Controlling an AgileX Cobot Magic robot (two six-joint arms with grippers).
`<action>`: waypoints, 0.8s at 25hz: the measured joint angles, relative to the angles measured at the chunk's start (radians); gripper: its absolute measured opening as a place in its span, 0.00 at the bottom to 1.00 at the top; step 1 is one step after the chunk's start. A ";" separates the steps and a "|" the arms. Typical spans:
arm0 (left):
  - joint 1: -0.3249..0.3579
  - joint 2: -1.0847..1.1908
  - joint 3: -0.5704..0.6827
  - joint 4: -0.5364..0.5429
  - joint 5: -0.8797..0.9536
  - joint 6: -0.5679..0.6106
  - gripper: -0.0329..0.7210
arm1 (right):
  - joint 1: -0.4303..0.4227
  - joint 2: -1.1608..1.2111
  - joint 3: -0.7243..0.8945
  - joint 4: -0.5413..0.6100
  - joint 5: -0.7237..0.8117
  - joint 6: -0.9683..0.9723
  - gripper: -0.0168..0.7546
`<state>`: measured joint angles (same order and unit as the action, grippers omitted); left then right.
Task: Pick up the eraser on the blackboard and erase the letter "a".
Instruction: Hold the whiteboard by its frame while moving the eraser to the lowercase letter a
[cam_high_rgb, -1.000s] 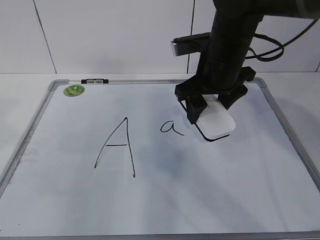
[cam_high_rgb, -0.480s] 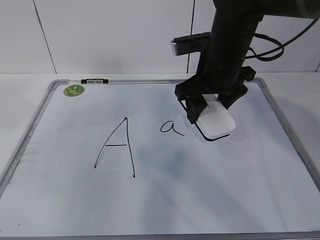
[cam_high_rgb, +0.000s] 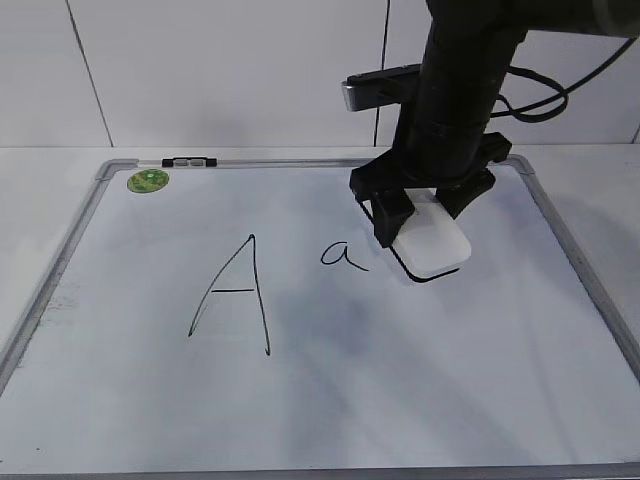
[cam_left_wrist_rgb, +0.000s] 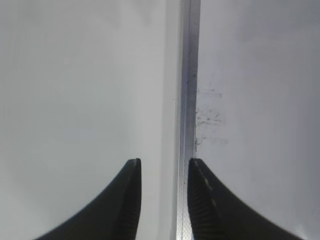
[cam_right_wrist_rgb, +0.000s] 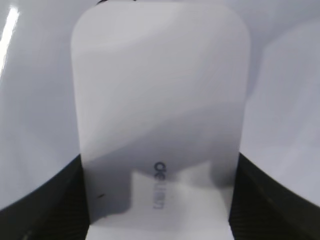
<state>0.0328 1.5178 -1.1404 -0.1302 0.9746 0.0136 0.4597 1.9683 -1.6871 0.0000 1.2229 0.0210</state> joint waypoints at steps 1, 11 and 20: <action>0.000 0.023 -0.014 -0.003 0.000 0.005 0.36 | 0.000 0.000 0.000 0.000 0.000 0.000 0.72; 0.000 0.227 -0.149 -0.045 0.000 0.053 0.36 | 0.000 0.000 0.000 0.000 0.000 0.000 0.72; 0.000 0.381 -0.219 -0.100 0.000 0.098 0.36 | 0.000 0.002 0.000 0.000 0.000 0.000 0.72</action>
<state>0.0328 1.8985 -1.3598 -0.2300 0.9746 0.1116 0.4597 1.9704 -1.6871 0.0000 1.2229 0.0210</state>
